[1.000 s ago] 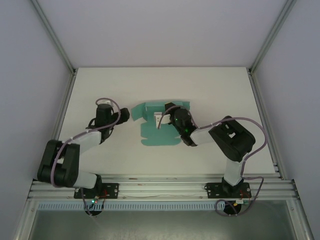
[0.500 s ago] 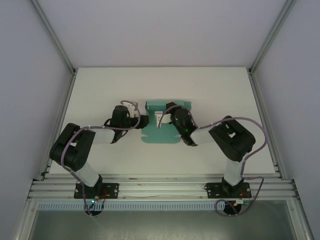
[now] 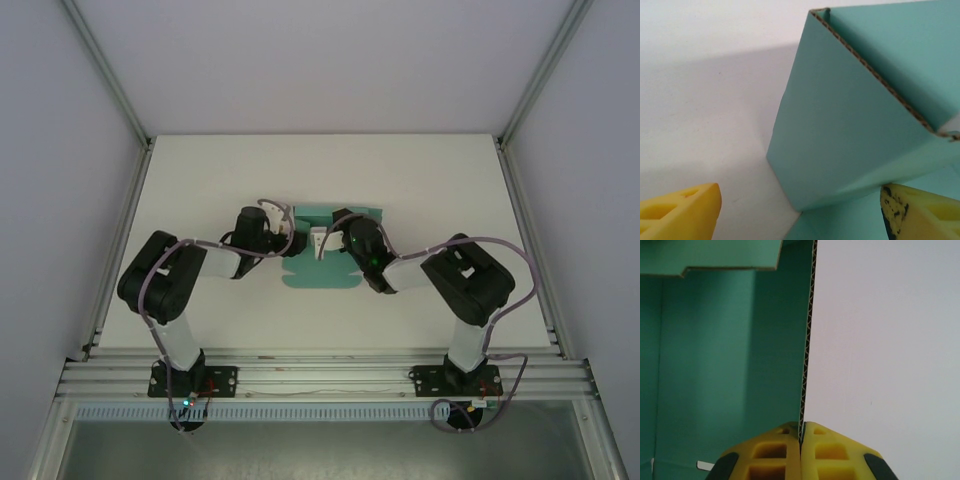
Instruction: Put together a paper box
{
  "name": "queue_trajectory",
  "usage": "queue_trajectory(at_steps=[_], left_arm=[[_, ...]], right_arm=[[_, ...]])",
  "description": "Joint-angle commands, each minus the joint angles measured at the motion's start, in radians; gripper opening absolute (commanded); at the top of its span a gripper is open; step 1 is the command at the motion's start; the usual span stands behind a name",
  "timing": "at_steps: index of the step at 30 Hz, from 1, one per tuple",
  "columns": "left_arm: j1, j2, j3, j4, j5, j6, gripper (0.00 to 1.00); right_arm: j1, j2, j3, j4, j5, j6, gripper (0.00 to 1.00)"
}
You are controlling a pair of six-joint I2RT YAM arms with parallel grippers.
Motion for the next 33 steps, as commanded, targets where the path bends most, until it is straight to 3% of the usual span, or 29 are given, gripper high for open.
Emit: queue_trajectory(at_steps=[1,7,12,15,25,29,33], left_arm=[[-0.026,0.032,0.060,0.035,-0.015,0.049,0.83],[-0.036,0.054,0.054,0.138,-0.065,-0.001,0.79],[-0.046,0.060,0.079,0.204,0.001,0.007,0.72],[-0.047,0.071,0.144,0.129,0.063,0.027,0.72],[-0.050,0.098,0.243,0.036,0.049,0.000,0.39],[-0.058,0.101,0.263,-0.002,-0.033,-0.016,0.18],[-0.071,0.103,0.295,-0.073,-0.110,-0.021,0.16]], right_arm=[[0.019,-0.003,-0.020,-0.113,-0.071,0.026,0.00],[0.027,-0.022,-0.024,-0.209,-0.083,0.081,0.00],[0.027,-0.033,-0.012,-0.348,-0.103,0.119,0.00],[0.027,-0.046,0.021,-0.476,-0.134,0.149,0.00],[0.013,-0.049,0.111,-0.654,-0.186,0.217,0.00],[0.006,-0.071,0.127,-0.705,-0.205,0.262,0.00],[0.005,-0.083,0.141,-0.730,-0.209,0.274,0.00]])
